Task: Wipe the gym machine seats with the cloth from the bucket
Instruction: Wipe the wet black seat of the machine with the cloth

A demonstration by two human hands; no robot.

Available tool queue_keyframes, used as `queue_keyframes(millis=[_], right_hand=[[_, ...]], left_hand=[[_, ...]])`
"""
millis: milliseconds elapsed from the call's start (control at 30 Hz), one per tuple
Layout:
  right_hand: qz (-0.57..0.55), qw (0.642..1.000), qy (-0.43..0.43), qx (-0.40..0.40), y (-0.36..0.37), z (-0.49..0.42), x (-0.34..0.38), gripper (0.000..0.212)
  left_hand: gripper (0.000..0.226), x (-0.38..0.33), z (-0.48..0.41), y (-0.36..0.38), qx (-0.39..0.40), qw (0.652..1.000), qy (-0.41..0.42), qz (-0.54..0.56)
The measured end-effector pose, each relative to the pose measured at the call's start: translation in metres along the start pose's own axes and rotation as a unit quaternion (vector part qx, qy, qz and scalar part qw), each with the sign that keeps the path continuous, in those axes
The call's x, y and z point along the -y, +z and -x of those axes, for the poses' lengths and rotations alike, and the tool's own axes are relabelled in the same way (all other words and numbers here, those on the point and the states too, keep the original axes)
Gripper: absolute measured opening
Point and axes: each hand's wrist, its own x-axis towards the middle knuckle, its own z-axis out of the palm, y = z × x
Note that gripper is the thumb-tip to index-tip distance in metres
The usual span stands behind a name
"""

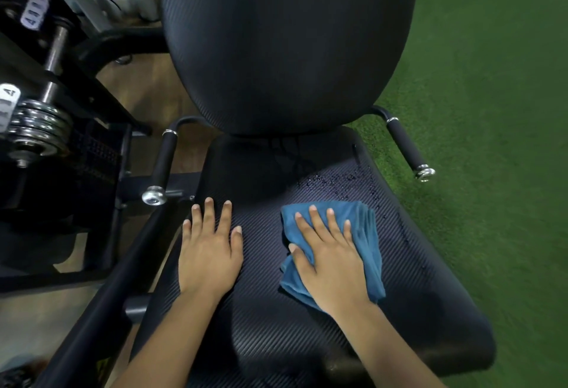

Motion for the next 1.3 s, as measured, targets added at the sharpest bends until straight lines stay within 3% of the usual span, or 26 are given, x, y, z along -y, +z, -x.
queue_keyframes(millis=[167, 433, 700, 800, 900, 1000, 1167, 1300], right_hand=[[-0.023, 0.998, -0.060, 0.013, -0.003, 0.040, 0.013, 0.053], [-0.037, 0.999, 0.013, -0.011, -0.007, 0.017, -0.016, 0.058], [-0.042, 0.998, -0.043, 0.007, -0.003, 0.038, 0.011, 0.053], [-0.045, 0.999, -0.004, -0.016, -0.008, 0.036, -0.014, 0.053], [-0.058, 0.996, 0.060, -0.008, -0.018, 0.025, -0.032, 0.069], [-0.052, 0.998, 0.048, 0.000, -0.015, 0.015, -0.013, 0.074], [-0.039, 0.998, -0.041, 0.011, -0.004, 0.026, 0.029, 0.054], [-0.056, 0.998, -0.028, -0.011, -0.008, 0.046, -0.001, 0.050]], left_hand=[[0.071, 0.001, -0.001, -0.001, 0.005, 1.000, 0.001, -0.005], [0.071, 0.002, 0.002, 0.000, 0.003, 1.000, 0.000, 0.001], [0.074, 0.002, 0.000, -0.001, 0.008, 1.000, 0.004, 0.004], [0.075, 0.004, 0.000, -0.002, 0.010, 1.000, 0.009, 0.007], [0.070, 0.003, 0.001, -0.003, 0.009, 1.000, 0.007, 0.010], [0.057, 0.003, -0.002, -0.005, 0.022, 0.999, 0.003, 0.030], [0.055, 0.007, -0.001, -0.023, 0.020, 0.985, -0.019, 0.170], [0.054, 0.006, 0.023, -0.037, -0.043, 0.987, 0.015, 0.155]])
